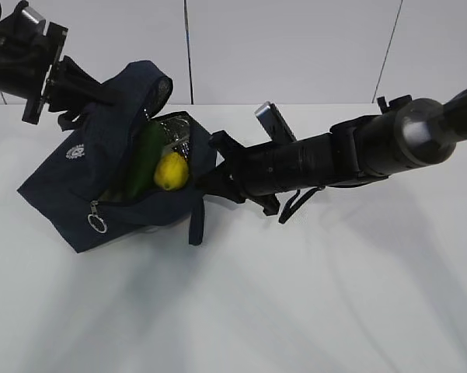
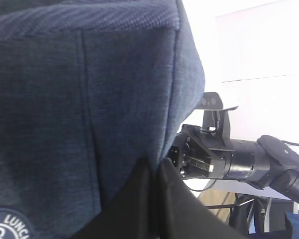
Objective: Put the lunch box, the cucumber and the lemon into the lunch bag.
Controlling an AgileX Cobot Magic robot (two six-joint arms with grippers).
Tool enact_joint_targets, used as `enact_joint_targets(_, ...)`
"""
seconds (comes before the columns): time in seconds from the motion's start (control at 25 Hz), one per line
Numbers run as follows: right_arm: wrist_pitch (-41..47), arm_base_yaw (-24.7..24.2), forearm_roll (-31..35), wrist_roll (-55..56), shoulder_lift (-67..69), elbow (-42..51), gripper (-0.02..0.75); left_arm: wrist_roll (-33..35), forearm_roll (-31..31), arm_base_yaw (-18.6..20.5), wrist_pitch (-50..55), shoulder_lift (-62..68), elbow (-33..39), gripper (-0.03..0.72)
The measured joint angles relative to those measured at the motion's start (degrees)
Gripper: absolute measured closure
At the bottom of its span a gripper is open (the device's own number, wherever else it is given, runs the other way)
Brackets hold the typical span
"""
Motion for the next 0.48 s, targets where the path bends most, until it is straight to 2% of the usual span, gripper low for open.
enact_joint_targets(0.32, 1.2, 0.0, -0.1, 0.0, -1.0, 0.0, 0.734, -2.1, -0.9, 0.0, 0.0, -0.6, 0.0, 0.697)
enact_joint_targets(0.48, 1.4, 0.0, -4.3, 0.0, -4.7, 0.0, 0.734, -5.1, -1.2, 0.0, 0.0, -1.2, 0.0, 0.697)
